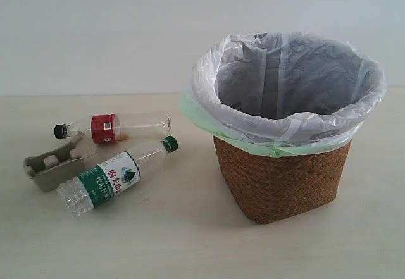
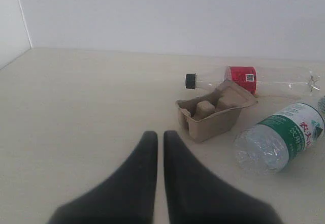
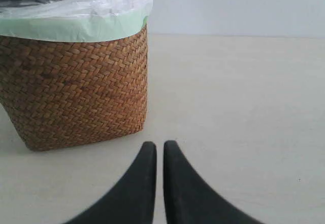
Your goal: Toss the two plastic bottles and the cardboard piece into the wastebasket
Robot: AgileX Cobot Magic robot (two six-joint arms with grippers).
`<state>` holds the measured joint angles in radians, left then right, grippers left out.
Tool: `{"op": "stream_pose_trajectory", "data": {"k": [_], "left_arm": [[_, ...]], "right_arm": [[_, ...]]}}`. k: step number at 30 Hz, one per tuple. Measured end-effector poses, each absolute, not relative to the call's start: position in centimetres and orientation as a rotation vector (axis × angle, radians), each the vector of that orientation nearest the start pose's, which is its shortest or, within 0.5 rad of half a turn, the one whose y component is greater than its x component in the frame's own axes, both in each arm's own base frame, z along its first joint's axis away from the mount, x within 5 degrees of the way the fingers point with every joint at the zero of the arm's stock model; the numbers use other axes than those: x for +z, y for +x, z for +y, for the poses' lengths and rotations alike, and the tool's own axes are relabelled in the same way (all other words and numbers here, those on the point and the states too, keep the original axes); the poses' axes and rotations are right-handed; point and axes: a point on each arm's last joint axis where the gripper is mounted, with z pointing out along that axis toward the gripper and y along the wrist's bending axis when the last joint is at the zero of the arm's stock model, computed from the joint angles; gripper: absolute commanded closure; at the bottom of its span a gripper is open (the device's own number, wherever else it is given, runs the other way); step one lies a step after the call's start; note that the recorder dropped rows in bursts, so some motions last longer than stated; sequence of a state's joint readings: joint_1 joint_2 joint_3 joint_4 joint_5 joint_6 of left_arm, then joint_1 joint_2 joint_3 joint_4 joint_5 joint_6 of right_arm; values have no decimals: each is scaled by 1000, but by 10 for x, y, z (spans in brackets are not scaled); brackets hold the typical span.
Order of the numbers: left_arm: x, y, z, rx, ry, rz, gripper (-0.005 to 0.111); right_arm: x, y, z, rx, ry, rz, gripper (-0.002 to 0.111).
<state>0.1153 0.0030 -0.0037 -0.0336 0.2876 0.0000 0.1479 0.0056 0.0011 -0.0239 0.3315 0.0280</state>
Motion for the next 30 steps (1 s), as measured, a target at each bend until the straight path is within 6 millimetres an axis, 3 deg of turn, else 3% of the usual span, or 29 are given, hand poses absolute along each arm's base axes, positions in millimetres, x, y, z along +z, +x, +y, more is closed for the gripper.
{"op": "stream_pose_trajectory", "data": {"k": [15, 26, 30], "left_arm": [[191, 55, 6, 72, -102, 1734, 103], [234, 52, 8, -17, -181, 1252, 103], [245, 47, 8, -123, -243, 1110, 103]], "right_arm": [[183, 54, 7, 101, -124, 1819, 106], [183, 54, 7, 101, -124, 1819, 106], [183, 54, 7, 101, -124, 1819, 106]]}}
